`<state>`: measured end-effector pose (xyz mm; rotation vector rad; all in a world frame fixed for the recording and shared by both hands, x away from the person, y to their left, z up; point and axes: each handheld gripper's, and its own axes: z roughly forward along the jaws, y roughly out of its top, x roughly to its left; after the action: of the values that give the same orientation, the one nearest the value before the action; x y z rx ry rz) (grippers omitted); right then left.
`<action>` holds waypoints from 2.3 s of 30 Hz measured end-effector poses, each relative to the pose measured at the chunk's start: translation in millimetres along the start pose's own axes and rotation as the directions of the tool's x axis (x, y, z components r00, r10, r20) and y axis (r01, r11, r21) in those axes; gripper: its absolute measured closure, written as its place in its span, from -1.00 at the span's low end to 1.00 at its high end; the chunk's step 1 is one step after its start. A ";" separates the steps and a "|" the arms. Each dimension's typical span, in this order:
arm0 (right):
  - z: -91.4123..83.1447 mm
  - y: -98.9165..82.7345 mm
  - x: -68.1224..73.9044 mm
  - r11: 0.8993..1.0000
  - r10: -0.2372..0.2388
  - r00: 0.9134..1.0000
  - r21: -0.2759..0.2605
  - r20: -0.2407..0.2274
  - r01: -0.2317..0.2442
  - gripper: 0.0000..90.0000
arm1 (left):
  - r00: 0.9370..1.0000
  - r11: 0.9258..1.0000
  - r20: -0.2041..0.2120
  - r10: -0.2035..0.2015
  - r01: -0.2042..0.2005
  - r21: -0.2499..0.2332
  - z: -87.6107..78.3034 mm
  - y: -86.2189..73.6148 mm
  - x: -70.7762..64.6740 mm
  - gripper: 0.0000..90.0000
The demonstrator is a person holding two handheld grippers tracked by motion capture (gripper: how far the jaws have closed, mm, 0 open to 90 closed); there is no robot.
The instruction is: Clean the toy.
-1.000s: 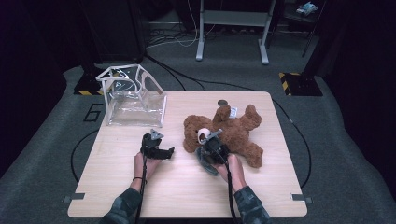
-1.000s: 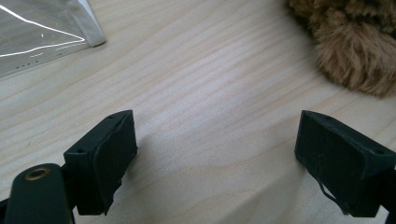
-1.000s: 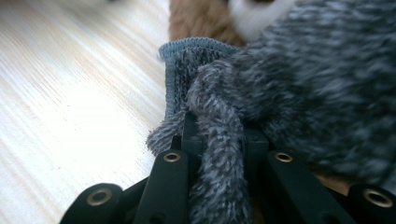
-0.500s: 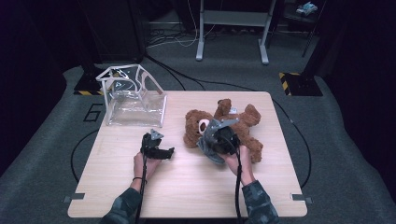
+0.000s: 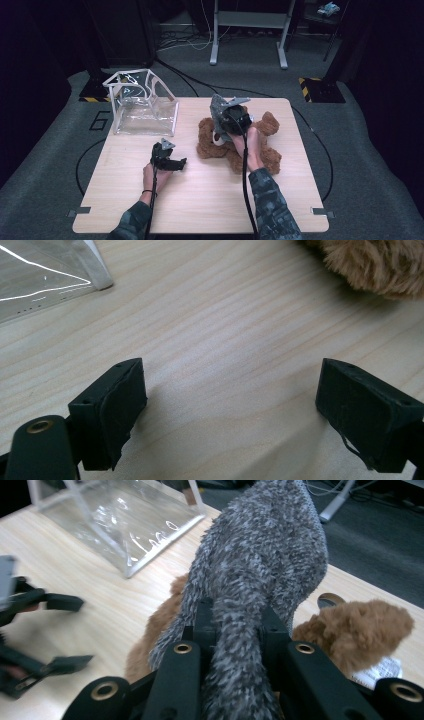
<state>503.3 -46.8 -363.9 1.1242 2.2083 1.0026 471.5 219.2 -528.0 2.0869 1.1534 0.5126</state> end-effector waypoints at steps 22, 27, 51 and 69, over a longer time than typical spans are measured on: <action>37.4 -41.6 46.3 0.988 -0.035 0.974 0.142 -0.222 0.067 0.71 | 1.000 1.000 -0.007 -0.006 0.006 -0.011 0.7 -0.1 -0.4 -0.72; 41.8 -64.0 53.8 0.984 -0.024 0.968 0.163 -0.250 0.067 0.71 | 1.000 1.000 -0.007 -0.005 0.005 -0.010 0.6 -0.1 -0.4 -0.72; -42.9 -90.3 -5.6 0.994 0.109 0.978 0.038 -0.179 -0.104 0.71 | 0.999 0.996 0.029 -0.039 0.042 -0.078 -12.8 17.5 -7.6 -0.74; -65.0 -94.4 -56.4 0.985 0.170 0.980 -0.039 0.100 -0.167 0.71 | 0.988 0.978 0.113 0.106 -0.083 -0.192 -4.7 110.9 -94.5 -0.67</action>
<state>445.0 -157.0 -392.4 1.3367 2.0372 1.0184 482.8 99.8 -445.1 1.9878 0.9037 0.5091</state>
